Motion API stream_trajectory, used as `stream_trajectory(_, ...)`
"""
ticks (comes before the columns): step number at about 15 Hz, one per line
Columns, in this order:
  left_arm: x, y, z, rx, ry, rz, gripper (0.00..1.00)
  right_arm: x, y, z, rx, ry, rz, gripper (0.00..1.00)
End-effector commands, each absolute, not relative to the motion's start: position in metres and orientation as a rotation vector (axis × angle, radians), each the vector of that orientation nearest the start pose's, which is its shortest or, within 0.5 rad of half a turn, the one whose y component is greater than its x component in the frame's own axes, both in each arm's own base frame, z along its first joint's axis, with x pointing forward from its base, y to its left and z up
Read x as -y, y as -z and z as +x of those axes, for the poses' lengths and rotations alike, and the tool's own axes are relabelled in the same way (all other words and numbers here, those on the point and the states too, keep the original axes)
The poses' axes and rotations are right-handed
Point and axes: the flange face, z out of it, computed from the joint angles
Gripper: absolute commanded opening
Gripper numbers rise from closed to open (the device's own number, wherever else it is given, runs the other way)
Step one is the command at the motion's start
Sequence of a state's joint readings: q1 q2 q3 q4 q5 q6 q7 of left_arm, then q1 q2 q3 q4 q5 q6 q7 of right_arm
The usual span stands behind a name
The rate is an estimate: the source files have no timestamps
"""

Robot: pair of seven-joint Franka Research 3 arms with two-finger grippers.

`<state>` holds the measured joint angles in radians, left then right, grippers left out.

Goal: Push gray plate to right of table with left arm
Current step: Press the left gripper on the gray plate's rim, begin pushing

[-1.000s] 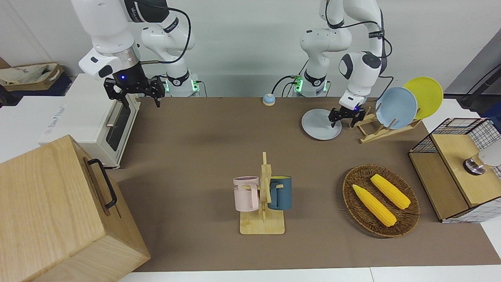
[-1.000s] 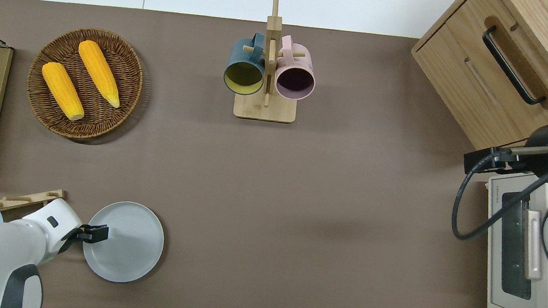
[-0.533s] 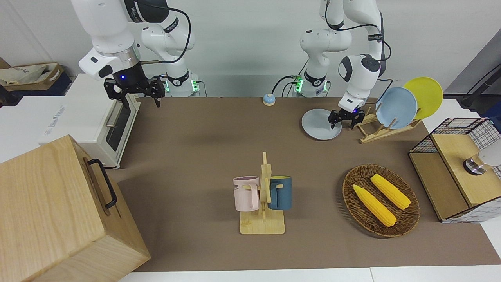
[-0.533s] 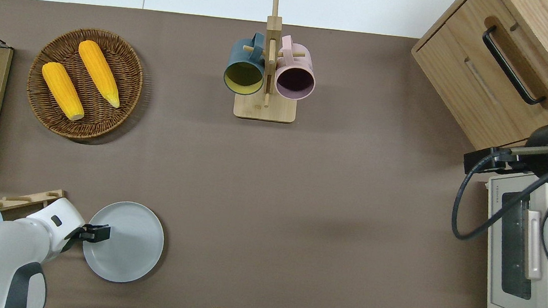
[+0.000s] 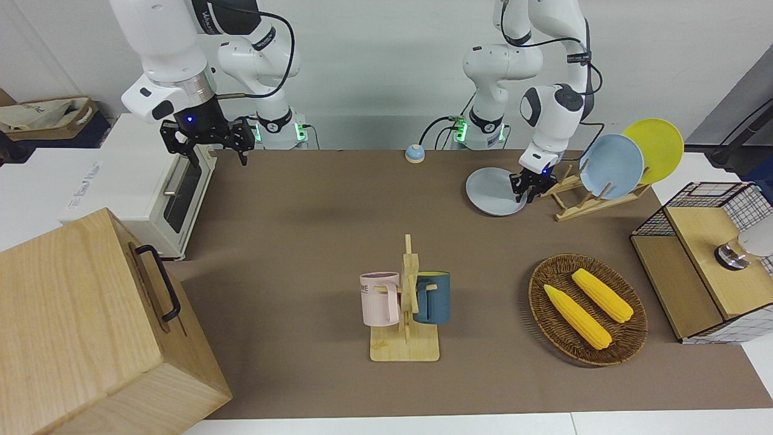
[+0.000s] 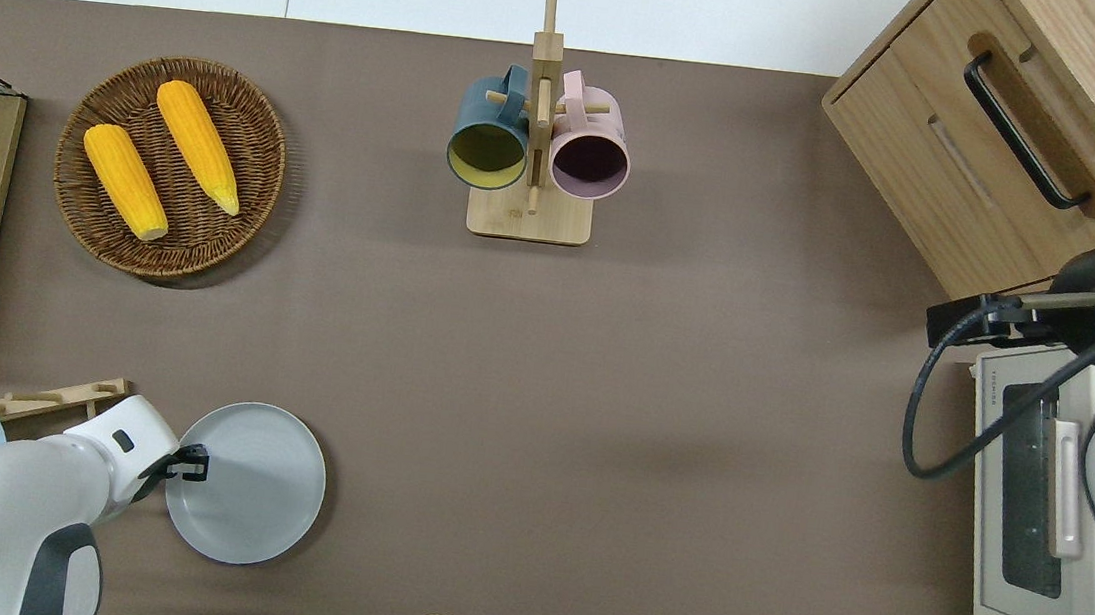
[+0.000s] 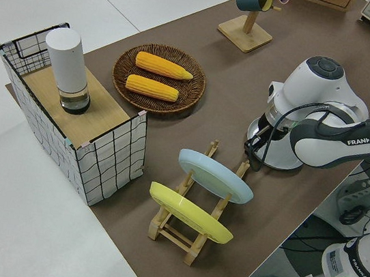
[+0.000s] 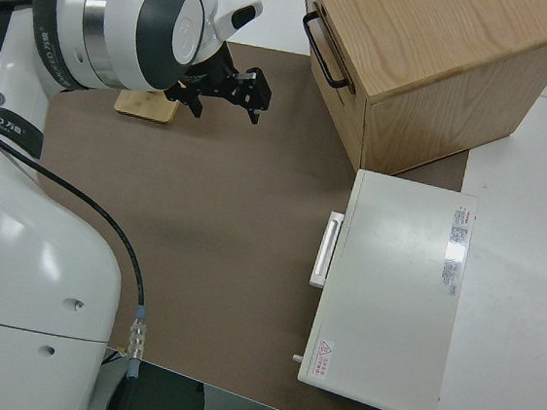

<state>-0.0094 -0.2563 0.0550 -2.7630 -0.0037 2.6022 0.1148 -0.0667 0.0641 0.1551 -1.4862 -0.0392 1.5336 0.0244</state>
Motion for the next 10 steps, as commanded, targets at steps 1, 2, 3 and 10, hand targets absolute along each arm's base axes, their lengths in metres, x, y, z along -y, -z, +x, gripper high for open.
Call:
stream_trajectory(1, -0.012, -0.297, 0.391, -0.117, 0.164, -3.135, 0.00, -0.043, -0.628, 0.566, 0.092, -0.028, -3.164, 0.983)
stream_trajectory(2, -0.011, -0.297, 0.391, -0.119, 0.164, -3.135, 0.00, -0.043, -0.628, 0.566, 0.090, -0.028, -3.164, 0.983)
stream_trajectory(3, -0.010, -0.297, 0.391, -0.119, 0.164, -3.134, 0.00, -0.043, -0.628, 0.566, 0.092, -0.028, -3.164, 0.983)
stream_trajectory(10, 0.007, -0.295, 0.395, -0.077, 0.154, -3.131, 0.00, -0.043, -0.628, 0.566, 0.092, -0.028, -3.164, 0.983)
